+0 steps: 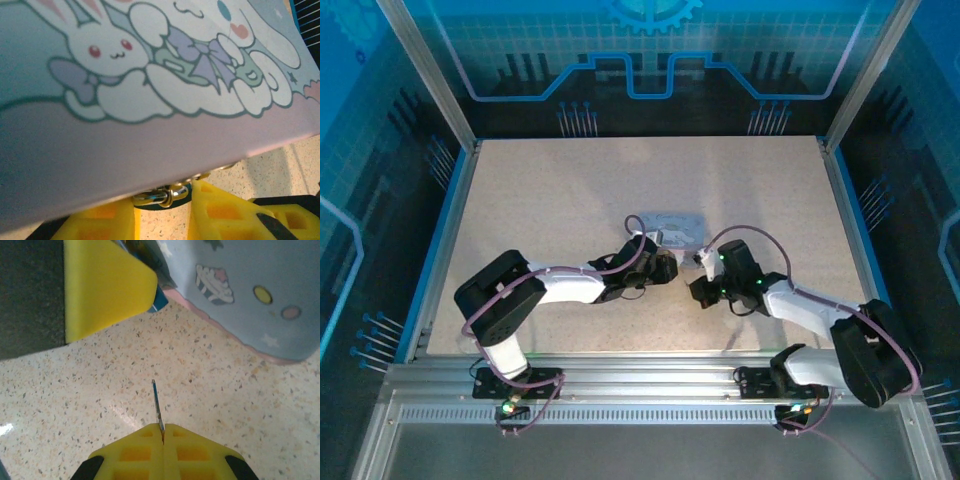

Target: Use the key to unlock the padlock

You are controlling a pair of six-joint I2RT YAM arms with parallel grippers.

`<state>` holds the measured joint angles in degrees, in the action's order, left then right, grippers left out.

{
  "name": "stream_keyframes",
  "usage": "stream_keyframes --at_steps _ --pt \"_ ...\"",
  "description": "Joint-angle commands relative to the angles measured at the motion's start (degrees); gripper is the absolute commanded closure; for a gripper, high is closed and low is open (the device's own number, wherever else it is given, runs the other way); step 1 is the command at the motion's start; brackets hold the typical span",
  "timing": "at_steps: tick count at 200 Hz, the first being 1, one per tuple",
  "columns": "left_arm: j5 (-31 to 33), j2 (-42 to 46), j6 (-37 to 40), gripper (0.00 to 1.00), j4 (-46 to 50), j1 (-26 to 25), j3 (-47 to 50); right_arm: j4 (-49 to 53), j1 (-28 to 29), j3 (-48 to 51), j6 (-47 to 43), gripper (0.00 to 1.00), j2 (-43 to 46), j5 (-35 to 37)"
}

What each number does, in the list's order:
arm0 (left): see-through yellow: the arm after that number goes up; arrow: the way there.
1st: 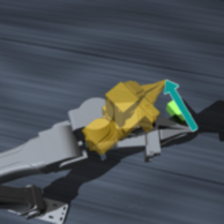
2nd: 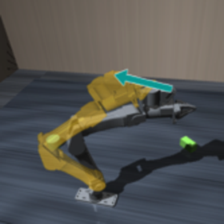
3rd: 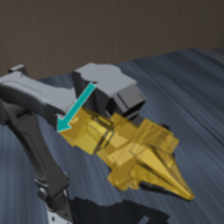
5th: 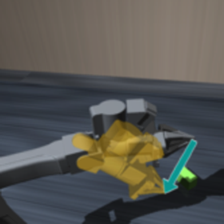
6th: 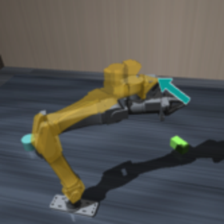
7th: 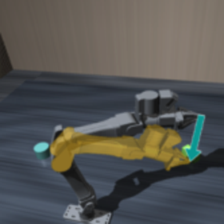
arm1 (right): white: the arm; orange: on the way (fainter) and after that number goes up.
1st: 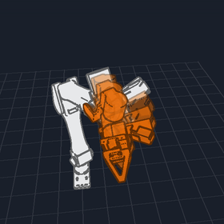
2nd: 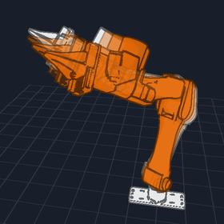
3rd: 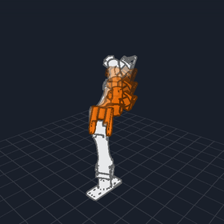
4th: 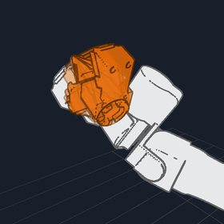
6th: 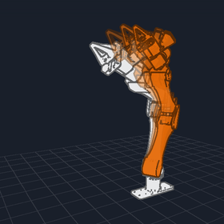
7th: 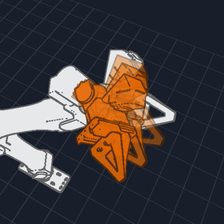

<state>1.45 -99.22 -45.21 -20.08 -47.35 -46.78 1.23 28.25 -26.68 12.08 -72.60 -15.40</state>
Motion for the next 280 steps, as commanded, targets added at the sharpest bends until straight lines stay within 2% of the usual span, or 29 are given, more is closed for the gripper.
stream_keyframes --at_steps 1,78,206,280 --pt "-1.36 2.63 -1.52 0.77 -2.19 0.33 -2.28 -4.69 0.89 -1.2 -1.6 1.0 -1.58 -0.25" --pt "-2.93 2.74 -5.42 0.78 0.35 1.01 -3.28 -11.07 1.45 -0.13 -3.23 1.0 -2.84 2.47" --pt "-3.87 3.25 -6.89 0.79 -0.15 1.63 -2.62 -10.35 2.96 -1.98 -4.34 1.0 -5.59 4.15" --pt "-3.84 3.24 -7.04 0.8 0.37 1.87 -2.8 -12.5 2.96 -0.57 -4.03 1.0 -3.76 4.6"
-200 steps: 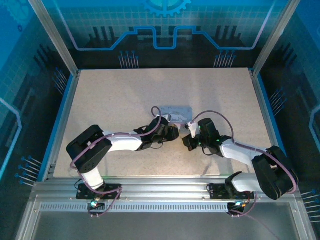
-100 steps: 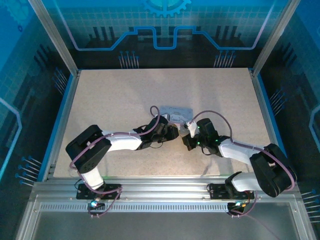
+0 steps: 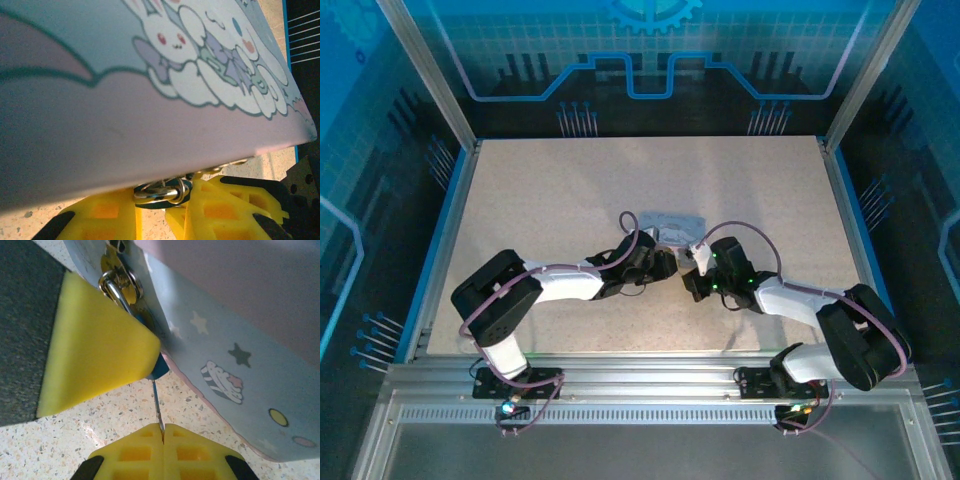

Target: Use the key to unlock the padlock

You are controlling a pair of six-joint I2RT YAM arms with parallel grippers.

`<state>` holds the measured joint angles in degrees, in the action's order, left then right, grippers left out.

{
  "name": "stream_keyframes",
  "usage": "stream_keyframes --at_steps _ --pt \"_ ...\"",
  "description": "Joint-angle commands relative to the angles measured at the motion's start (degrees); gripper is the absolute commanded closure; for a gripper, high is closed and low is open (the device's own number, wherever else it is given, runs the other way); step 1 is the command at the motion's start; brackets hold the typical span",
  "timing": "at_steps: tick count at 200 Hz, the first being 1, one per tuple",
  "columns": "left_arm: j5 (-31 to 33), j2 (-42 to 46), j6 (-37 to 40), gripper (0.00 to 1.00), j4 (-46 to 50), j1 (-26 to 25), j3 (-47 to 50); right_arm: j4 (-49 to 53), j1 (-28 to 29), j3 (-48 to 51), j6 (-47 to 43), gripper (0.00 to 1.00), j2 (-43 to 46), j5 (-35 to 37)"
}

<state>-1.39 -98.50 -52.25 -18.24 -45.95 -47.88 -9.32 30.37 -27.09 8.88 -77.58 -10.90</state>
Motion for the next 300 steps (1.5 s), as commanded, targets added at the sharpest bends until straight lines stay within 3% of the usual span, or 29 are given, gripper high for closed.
stream_keyframes --at_steps 1,204,300 --pt "-0.99 2.52 0.02 0.8 -1.45 0.49 -1.7 -1.98 0.88 -0.15 -0.82 1.0 1.26 0.09" --pt "-3.35 2.26 -1.22 0.8 -2.48 2.01 -1.18 -2.35 0.96 -2.0 -1.12 1.0 -2.72 -1.09" --pt "-2.83 2.7 -1.22 0.8 -2.25 1.95 -0.78 -3.47 0.96 -0.53 -0.72 1.0 0.74 -1.36"
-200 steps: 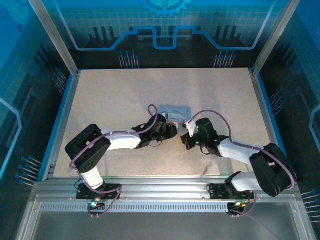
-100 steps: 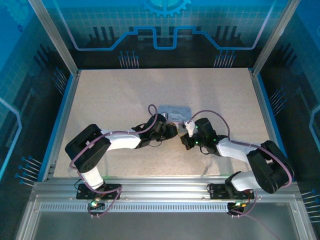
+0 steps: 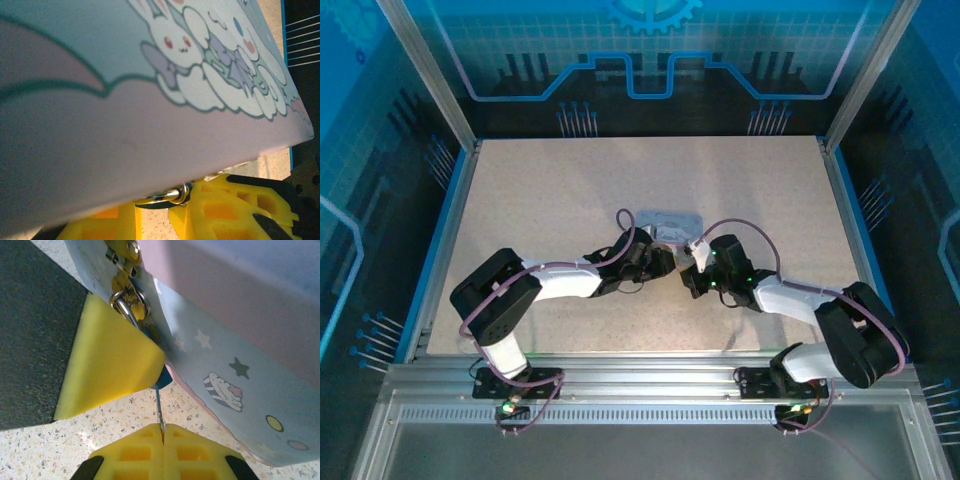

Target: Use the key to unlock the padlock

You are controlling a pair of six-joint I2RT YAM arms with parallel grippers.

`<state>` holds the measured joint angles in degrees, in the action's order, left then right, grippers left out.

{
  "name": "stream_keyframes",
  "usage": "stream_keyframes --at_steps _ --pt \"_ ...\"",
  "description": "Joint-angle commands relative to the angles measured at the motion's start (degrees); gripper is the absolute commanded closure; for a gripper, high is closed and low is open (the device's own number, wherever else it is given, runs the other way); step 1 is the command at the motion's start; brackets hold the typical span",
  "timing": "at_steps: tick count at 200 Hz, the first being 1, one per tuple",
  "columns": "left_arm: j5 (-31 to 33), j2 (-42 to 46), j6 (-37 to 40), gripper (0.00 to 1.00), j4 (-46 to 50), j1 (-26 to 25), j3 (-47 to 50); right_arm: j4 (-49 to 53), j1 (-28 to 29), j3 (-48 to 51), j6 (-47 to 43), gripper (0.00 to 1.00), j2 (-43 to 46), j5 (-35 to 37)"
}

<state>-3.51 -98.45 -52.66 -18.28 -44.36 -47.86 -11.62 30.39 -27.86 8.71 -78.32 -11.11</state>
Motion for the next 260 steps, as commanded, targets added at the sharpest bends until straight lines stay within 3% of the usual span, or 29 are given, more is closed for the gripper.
stream_keyframes --at_steps 1,90,260 --pt "-0.71 2.65 -0.79 0.8 -2.29 0.34 -0.82 -1.19 0.92 0.25 -0.54 1.0 1.54 -1.12" --pt "-4.64 3.52 -2.56 0.8 -2.03 0.39 -1.49 -8.81 0.89 1.93 -0.8 1.0 1.62 -0.13" --pt "-10.42 3.62 -3.28 0.82 2.1 2.52 -3.58 -8.09 0.81 2.52 -4.65 1.0 1.7 0.61"
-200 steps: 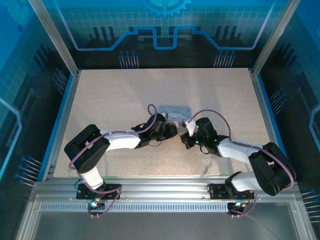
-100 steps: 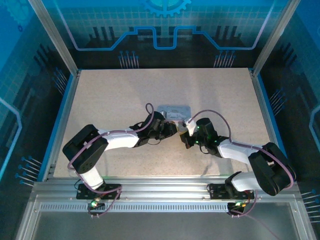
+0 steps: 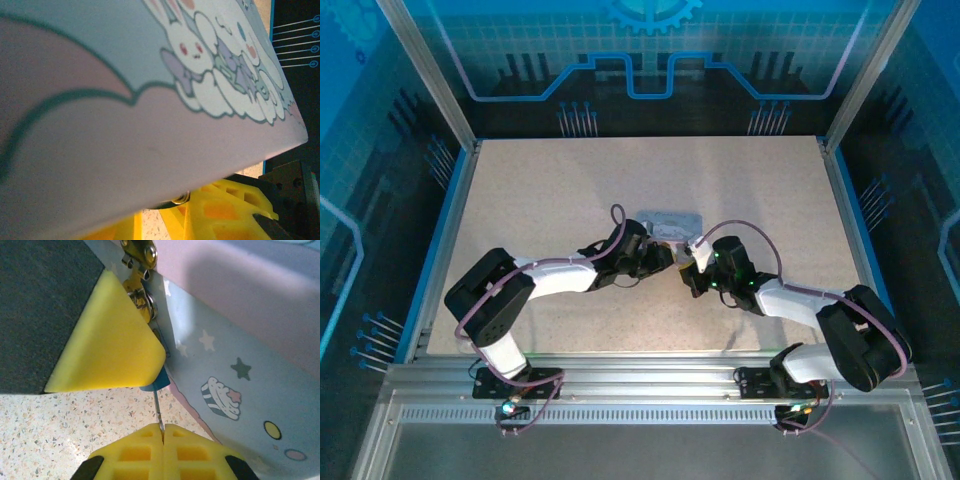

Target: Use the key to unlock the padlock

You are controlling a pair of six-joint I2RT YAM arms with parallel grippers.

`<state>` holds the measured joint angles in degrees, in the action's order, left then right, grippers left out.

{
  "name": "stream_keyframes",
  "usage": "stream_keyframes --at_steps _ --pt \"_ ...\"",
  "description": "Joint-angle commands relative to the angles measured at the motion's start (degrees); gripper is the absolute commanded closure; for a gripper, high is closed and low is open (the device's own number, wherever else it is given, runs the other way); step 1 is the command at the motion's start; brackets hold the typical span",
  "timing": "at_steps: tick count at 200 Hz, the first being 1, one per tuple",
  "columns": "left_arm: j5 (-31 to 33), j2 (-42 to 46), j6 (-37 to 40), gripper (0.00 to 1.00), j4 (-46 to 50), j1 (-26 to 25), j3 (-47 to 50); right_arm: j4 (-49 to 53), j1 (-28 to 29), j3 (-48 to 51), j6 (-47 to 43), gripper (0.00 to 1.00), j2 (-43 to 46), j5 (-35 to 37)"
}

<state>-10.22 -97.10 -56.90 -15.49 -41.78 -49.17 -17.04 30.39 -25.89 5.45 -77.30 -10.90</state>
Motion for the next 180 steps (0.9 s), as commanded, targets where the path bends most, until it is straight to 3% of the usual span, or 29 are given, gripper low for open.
stream_keyframes --at_steps 1,81,180 --pt "-3.69 2.27 0.94 0.82 -0.69 -0.06 -2.26 -2.7 0.81 0.61 -1.4 1.0 0.66 0.37" --pt "-4.97 2.35 1.58 0.82 -0.31 0.03 -2.54 -5.45 0.0 -0.91 -1.87 1.0 -1.18 -1.07" --pt "-5.16 2.25 1.73 0.82 -0.7 0.03 -1.9 -7.06 -4.84 -3.96 -3.23 1.0 -5.94 -8.65"
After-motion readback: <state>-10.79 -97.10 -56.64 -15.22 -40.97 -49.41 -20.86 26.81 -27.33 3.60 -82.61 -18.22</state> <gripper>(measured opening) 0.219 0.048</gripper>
